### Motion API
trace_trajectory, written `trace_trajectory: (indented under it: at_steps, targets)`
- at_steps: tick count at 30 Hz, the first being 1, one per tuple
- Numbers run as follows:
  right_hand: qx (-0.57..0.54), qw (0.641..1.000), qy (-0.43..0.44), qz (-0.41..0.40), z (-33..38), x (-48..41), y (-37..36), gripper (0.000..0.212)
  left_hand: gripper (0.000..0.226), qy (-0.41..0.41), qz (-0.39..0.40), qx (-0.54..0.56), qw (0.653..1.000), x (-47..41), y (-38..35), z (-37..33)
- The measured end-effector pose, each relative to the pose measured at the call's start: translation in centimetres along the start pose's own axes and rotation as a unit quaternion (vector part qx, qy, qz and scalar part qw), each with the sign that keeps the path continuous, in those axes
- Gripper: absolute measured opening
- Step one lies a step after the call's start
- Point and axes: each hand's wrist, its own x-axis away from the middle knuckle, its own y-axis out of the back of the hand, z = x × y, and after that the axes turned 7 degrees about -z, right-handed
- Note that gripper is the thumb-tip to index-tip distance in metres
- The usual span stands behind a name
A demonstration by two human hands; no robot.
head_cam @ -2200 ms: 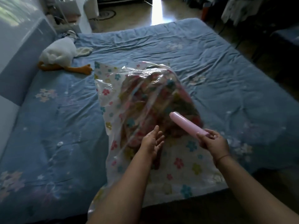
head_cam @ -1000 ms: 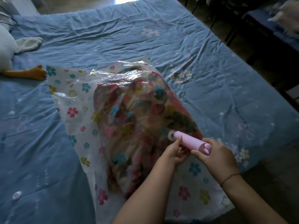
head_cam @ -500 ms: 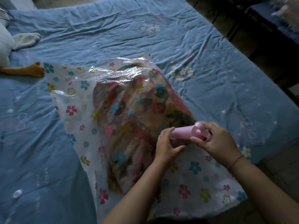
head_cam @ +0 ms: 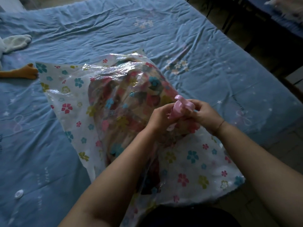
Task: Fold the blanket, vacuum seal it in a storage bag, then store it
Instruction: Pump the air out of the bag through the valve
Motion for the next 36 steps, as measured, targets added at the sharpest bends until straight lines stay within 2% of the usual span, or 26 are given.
trace_trajectory:
  at_steps: [3, 8, 16, 20, 27, 36]
  targets:
    - [-0.002, 1.000, -0.009, 0.030, 0.2, -1.1, 0.3, 0.037, 0.042, -0.019, 0.011, -0.046, 0.999, -1.3, 1.0, -0.5]
    - [0.056, 0.997, 0.007, 0.045, -0.3, -1.8, 0.5, 0.061, 0.045, -0.053, 0.002, -0.125, 0.991, -2.0, 1.3, -1.1]
    - [0.080, 0.996, 0.019, 0.034, -1.1, 0.3, 0.7, 0.054, 0.048, -0.047, 0.016, -0.116, 0.992, -0.2, 0.6, -0.3]
    - [0.074, 0.996, 0.018, 0.041, -2.2, 1.1, 1.2, 0.054, 0.034, -0.051, 0.035, -0.122, 0.991, 0.3, 0.3, -0.4]
    - [0.057, 0.997, 0.027, 0.033, -3.2, 2.8, 2.0, 0.046, 0.040, -0.078, 0.069, -0.125, 0.987, 1.0, -0.3, -0.3]
    - [0.107, 0.992, 0.036, 0.056, -4.4, 3.5, 0.6, 0.052, 0.030, -0.076, 0.013, -0.110, 0.991, 3.6, -0.2, 0.8]
